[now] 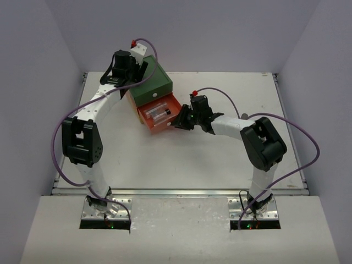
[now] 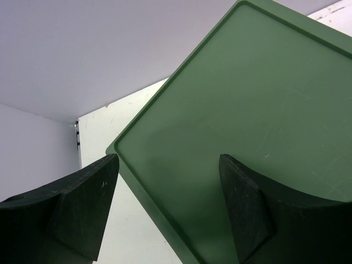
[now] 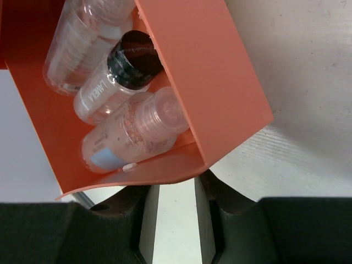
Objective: Organize the makeup
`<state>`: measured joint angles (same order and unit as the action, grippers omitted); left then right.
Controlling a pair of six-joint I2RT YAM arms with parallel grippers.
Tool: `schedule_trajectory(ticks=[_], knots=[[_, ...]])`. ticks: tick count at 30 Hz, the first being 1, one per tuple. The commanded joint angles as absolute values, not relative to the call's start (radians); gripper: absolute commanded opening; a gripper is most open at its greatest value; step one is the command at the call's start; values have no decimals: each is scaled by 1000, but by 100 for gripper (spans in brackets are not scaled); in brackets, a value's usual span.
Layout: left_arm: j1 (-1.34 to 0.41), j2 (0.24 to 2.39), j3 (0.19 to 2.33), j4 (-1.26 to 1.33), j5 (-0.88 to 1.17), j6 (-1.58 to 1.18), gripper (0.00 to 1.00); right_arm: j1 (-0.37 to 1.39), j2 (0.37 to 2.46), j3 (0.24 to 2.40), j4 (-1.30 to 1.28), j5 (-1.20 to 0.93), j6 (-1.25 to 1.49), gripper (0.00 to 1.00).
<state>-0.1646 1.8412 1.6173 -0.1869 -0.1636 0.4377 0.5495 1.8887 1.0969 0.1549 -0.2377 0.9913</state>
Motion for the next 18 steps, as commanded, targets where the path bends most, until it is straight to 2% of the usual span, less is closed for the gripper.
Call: schedule_trajectory(ticks=[1,18], knots=[[-166,1873,1541,-345,-130,445,73,552,1911,1205,259,-176,1029,31],[-166,1865,1539,-347,-99,459,73,552,2161,1533,240,-3,1086,29]])
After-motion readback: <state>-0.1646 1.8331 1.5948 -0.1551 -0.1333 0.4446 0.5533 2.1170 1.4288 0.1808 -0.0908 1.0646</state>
